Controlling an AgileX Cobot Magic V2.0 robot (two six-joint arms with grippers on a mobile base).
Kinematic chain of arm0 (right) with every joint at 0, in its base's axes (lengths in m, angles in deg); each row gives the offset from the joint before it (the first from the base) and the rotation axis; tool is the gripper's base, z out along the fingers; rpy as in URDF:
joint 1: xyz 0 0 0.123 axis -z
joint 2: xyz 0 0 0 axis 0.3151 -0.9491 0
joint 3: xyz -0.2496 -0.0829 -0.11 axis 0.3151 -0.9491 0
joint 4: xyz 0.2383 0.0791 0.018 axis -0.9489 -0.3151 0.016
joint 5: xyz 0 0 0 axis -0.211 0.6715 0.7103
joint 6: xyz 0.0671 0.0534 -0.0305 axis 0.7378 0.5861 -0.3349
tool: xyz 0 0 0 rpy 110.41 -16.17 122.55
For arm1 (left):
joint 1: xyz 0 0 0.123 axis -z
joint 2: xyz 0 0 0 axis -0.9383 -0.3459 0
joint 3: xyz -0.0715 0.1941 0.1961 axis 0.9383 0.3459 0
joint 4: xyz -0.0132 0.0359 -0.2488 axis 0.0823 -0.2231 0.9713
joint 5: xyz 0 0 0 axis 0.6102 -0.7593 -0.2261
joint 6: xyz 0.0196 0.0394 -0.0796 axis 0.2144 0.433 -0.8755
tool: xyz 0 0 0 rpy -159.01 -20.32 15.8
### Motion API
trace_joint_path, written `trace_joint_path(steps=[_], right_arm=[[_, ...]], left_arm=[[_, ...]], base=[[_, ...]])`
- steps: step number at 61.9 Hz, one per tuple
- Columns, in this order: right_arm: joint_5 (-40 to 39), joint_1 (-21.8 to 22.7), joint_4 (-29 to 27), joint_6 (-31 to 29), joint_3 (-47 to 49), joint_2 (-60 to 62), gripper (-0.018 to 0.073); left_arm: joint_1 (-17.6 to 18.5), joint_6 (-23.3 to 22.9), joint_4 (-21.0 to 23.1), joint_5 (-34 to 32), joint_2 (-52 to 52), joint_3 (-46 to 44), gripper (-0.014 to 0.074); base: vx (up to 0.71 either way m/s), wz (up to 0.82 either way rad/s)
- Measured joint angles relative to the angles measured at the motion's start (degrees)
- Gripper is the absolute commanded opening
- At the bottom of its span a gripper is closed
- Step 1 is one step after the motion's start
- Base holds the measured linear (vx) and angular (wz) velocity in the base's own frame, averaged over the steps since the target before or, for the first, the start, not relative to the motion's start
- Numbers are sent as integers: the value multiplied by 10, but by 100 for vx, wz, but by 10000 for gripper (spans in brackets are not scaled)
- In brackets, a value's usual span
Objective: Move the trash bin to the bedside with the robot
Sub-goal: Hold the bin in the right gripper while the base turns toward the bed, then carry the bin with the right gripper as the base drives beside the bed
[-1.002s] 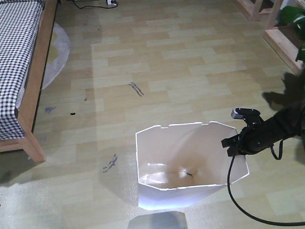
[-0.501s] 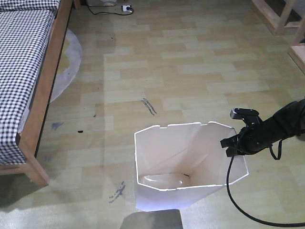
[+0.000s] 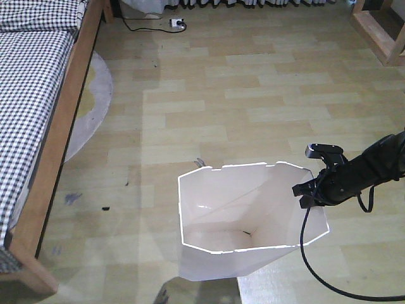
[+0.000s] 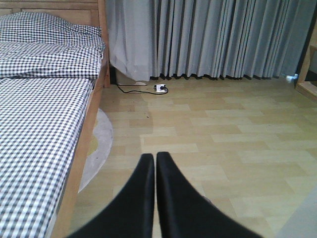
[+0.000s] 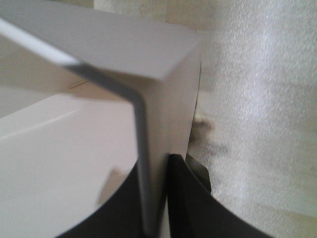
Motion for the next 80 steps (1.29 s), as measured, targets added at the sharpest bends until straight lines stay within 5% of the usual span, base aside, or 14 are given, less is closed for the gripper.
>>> trace_joint_path(steps=[80], right_arm=[[-2,0,0,0,0,0,-6]], left_arm=[[0,0,0,0,0,0,-6]], base=[[39,3]])
